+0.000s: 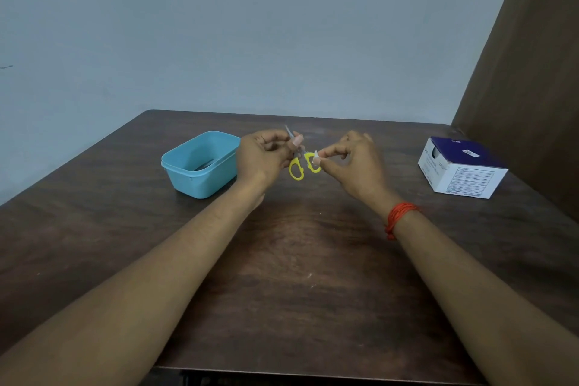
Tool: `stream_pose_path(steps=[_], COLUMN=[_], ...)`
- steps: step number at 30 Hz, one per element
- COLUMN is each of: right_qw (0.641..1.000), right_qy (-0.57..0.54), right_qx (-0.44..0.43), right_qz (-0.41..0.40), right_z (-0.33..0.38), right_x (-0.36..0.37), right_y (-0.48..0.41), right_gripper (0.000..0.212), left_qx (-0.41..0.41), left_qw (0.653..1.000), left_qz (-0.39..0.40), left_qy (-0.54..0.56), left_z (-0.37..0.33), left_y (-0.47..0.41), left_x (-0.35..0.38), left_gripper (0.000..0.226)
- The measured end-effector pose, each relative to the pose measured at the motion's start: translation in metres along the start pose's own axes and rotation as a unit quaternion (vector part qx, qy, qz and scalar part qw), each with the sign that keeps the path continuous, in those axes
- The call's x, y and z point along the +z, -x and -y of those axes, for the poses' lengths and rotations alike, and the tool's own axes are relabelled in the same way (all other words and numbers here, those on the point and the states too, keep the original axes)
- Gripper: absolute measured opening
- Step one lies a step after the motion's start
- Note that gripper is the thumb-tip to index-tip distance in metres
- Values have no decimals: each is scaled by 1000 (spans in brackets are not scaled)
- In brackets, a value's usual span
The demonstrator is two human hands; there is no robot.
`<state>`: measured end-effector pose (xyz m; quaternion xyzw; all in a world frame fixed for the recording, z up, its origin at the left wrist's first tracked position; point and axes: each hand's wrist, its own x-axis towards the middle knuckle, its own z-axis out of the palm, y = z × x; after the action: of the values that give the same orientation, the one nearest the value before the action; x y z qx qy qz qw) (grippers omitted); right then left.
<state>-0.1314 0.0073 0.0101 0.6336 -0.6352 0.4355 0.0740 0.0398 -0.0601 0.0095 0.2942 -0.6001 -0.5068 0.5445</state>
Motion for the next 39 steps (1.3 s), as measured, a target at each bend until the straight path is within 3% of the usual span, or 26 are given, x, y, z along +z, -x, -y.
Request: stream_pose_path(steps=[4, 10, 14, 18, 22, 26, 29, 31, 33, 36, 39], right_qw=[1000, 998, 995, 997, 986, 993, 970, 948, 961, 997, 990], right_qy=[15, 12, 13, 78, 152, 102, -86, -160, -136, 23, 130], right_qx=[-6, 56, 97, 10, -68, 65, 227, 273, 239, 76, -59], right_qz=[10, 4, -10, -25, -2, -13, 26, 31, 19, -18, -23], right_z=[1, 6, 9, 13, 16, 16, 12, 11, 9, 11, 18], right_x=[-1, -1, 0, -9, -14, -6, 2, 2, 1, -5, -8], right_y=[1, 3, 6, 5, 4, 8, 8, 10, 9, 7, 6], right_gripper=[11, 9, 11, 11, 14, 14, 16, 17, 13, 7, 11], left_qx=[25, -30, -58, -36, 0, 14, 20, 21, 21, 27, 39], left_qw=[998, 997, 995, 999, 999, 999, 999, 999, 999, 998, 998], left_qz=[18, -49, -49, -3, -9, -29, -44, -40, -33, -25, -23], left_qy=[-51, 52, 65, 21, -32, -11, -9, -13, -21, -43, -50], left_z=[1, 0, 1, 1, 1, 0, 0, 2, 2, 2, 1], left_y=[0, 3, 8, 9, 8, 9, 10, 10, 9, 7, 8], left_x=[5, 4, 11, 16, 14, 13, 12, 13, 14, 14, 13], left_gripper=[10, 8, 13, 10, 11, 7, 8, 9, 7, 8, 8])
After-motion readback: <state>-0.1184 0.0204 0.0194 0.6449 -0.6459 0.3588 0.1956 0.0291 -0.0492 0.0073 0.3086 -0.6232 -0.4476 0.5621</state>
